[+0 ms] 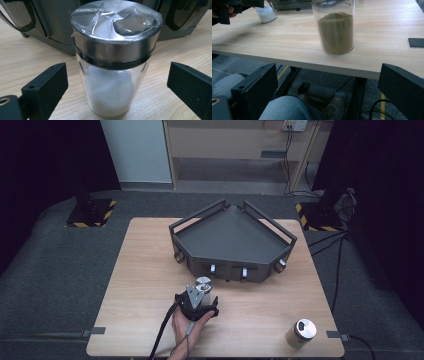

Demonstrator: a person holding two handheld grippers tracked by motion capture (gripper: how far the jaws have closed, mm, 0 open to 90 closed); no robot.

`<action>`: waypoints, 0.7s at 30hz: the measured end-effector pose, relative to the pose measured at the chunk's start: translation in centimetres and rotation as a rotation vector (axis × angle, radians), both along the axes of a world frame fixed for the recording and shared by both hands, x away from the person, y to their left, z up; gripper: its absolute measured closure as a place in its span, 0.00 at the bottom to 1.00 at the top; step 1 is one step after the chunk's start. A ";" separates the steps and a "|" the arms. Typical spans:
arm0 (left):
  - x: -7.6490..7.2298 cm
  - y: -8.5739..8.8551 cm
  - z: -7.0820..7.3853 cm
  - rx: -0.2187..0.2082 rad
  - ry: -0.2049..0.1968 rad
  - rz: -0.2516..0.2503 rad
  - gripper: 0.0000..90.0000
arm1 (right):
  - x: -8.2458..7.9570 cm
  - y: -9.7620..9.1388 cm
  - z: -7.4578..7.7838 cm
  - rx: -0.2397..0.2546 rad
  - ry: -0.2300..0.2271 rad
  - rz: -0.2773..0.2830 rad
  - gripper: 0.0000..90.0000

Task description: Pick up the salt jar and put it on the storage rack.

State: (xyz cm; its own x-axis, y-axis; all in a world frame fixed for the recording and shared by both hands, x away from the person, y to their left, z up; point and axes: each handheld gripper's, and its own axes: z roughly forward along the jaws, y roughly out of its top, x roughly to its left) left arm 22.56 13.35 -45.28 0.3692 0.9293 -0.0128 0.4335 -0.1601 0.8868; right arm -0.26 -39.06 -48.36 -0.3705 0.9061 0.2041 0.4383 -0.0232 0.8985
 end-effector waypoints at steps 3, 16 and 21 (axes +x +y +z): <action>0.1 -0.2 -0.1 0.001 0.002 0.006 0.06 | 0.0 0.0 0.0 -0.001 0.000 0.001 0.04; 0.6 -0.2 -0.4 -0.009 0.006 0.022 0.20 | 0.0 0.1 0.0 0.000 0.001 0.001 0.04; 0.6 -0.4 -0.7 -0.008 -0.005 0.029 0.27 | 0.1 0.1 0.0 0.000 0.003 0.005 0.04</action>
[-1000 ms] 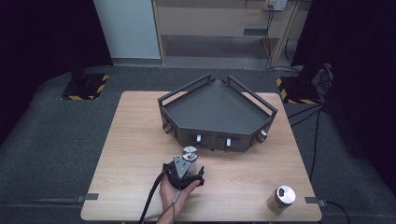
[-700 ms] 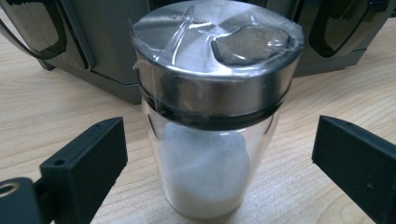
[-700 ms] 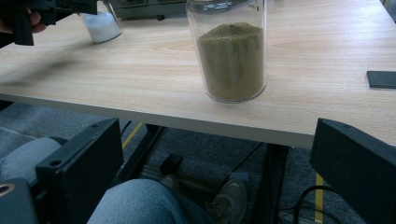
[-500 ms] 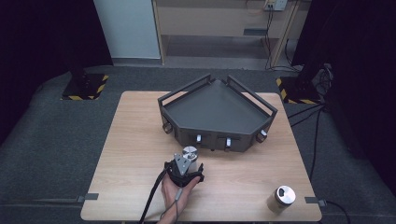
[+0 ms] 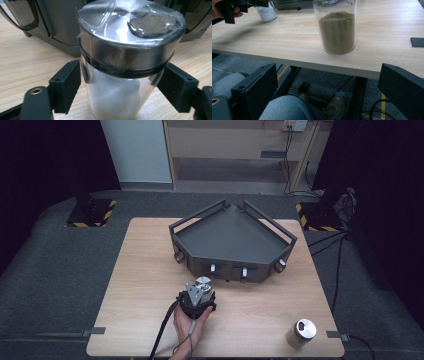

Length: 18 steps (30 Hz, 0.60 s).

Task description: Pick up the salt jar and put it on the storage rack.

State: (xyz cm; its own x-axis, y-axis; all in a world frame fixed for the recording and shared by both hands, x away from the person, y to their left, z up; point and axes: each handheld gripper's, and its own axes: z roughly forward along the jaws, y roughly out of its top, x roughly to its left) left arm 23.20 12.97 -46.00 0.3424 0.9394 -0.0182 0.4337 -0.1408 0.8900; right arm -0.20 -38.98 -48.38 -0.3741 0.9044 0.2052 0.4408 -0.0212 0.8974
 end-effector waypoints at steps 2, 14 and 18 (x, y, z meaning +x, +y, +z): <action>0.0 -0.1 -0.2 0.007 -0.002 -0.006 0.32 | 0.0 0.0 0.0 0.002 0.001 -0.002 0.04; 0.0 -0.2 -0.6 0.003 -0.015 0.001 0.33 | 0.0 0.0 0.0 0.003 0.004 0.002 0.04; -0.1 -0.2 -0.6 0.001 -0.018 0.001 0.33 | 0.0 0.0 0.0 0.003 0.003 0.005 0.04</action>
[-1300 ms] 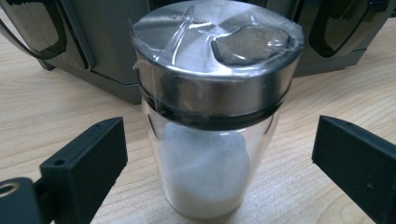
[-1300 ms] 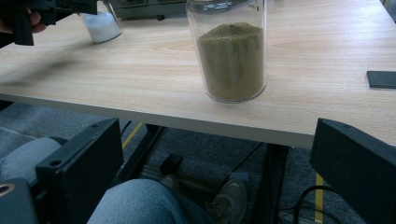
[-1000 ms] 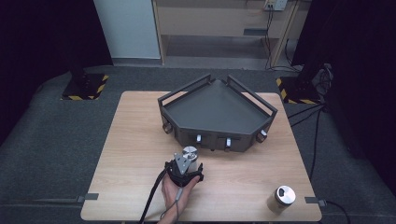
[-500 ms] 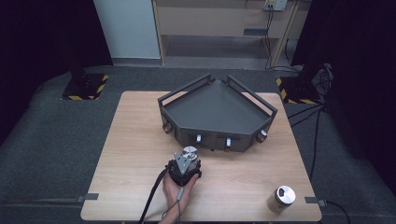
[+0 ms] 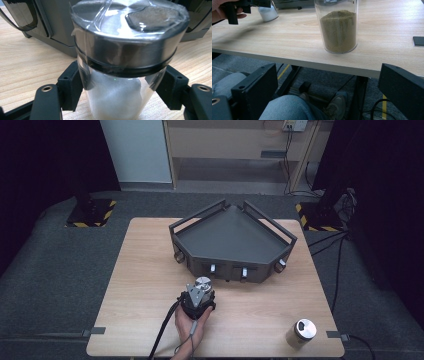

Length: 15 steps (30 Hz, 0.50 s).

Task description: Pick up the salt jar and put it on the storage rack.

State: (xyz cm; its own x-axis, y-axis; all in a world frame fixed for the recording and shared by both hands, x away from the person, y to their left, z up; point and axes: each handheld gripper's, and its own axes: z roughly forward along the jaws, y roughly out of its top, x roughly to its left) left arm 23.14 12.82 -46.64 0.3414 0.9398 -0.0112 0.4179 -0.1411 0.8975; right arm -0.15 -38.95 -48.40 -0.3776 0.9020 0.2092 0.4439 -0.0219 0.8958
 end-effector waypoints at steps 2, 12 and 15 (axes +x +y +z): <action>0.0 0.0 0.0 0.000 -0.001 0.001 0.33 | 0.0 0.0 0.0 0.001 0.001 -0.002 0.04; 0.2 0.1 0.7 0.003 0.025 -0.007 0.33 | 0.0 0.0 0.0 0.004 -0.001 -0.003 0.04; 0.2 0.2 1.0 0.009 0.037 -0.013 0.33 | 0.0 0.0 0.0 0.004 -0.001 -0.005 0.04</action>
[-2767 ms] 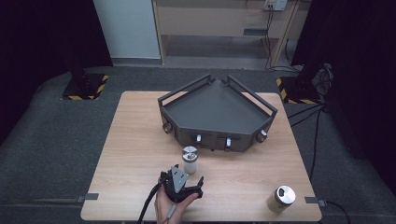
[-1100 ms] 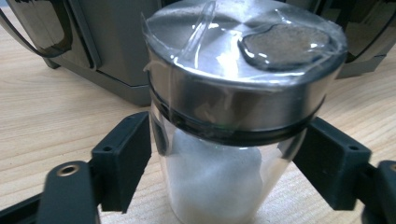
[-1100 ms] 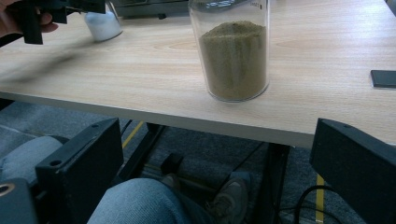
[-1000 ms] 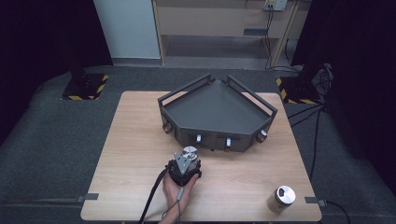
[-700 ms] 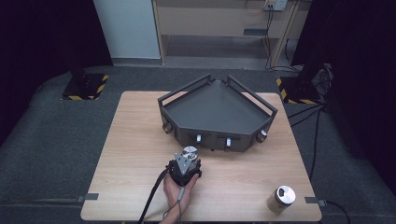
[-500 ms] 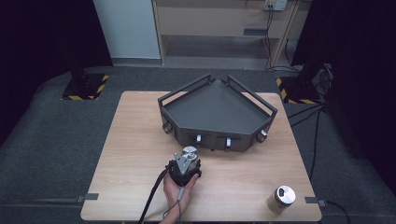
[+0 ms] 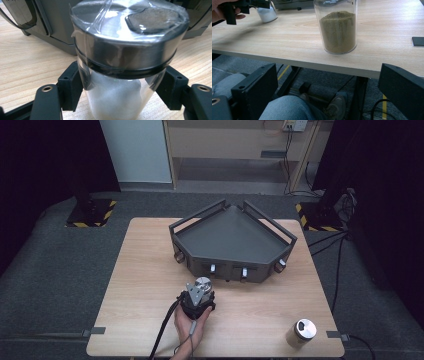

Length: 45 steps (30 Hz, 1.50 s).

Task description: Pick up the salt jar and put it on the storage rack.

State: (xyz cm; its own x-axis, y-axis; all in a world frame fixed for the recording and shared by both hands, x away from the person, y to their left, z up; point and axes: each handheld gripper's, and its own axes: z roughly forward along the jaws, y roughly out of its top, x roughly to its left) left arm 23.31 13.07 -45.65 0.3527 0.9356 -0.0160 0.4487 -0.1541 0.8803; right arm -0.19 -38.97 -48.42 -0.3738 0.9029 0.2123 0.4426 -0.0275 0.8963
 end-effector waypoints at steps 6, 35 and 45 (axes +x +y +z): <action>-0.3 0.1 0.9 0.013 -0.005 -0.014 0.33 | 0.0 0.0 0.0 0.001 -0.001 0.004 0.04; 0.0 -0.4 8.4 0.017 -0.124 -0.064 0.33 | -0.3 0.1 0.2 0.004 -0.015 0.004 0.04; 1.7 -0.8 10.8 0.028 -0.164 -0.065 0.33 | -0.3 0.0 0.2 0.003 -0.016 0.001 0.04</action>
State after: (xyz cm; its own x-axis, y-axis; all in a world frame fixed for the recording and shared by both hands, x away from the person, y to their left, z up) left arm 24.99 12.22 -34.89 0.4083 0.9100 0.0726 0.2874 -0.2036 0.9359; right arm -0.48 -38.97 -48.25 -0.3776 0.9021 0.2086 0.4283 -0.0296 0.9031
